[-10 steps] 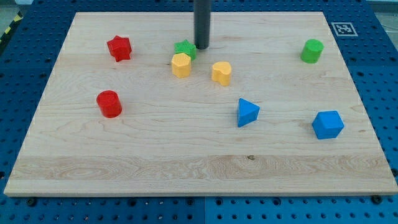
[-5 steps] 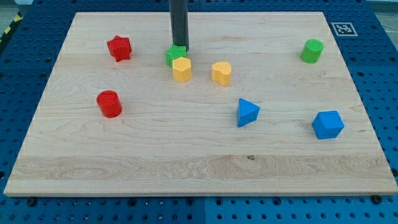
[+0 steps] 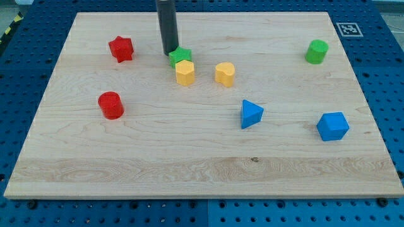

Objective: Move the green star into the yellow hexagon

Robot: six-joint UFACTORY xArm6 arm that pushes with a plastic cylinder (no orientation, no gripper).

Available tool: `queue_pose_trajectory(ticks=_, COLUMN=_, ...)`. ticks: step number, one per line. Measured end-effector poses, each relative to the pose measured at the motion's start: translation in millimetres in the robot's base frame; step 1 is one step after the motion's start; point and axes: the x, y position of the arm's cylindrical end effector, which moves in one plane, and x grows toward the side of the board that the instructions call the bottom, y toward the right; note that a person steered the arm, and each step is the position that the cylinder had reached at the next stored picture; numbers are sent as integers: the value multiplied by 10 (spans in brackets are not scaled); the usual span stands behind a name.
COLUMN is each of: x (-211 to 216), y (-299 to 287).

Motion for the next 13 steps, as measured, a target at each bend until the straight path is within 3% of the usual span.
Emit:
queue_pose_trajectory(ticks=2, x=61, y=-275)
queue_pose_trajectory(ticks=4, x=591, y=-285)
queue_pose_trajectory(ticks=6, x=590, y=319)
queue_pose_trajectory(ticks=8, x=624, y=7)
queue_pose_trajectory(ticks=10, x=-48, y=-153)
queue_pose_trajectory(ticks=11, x=-173, y=-80)
queue_pose_trajectory(ticks=13, x=12, y=407)
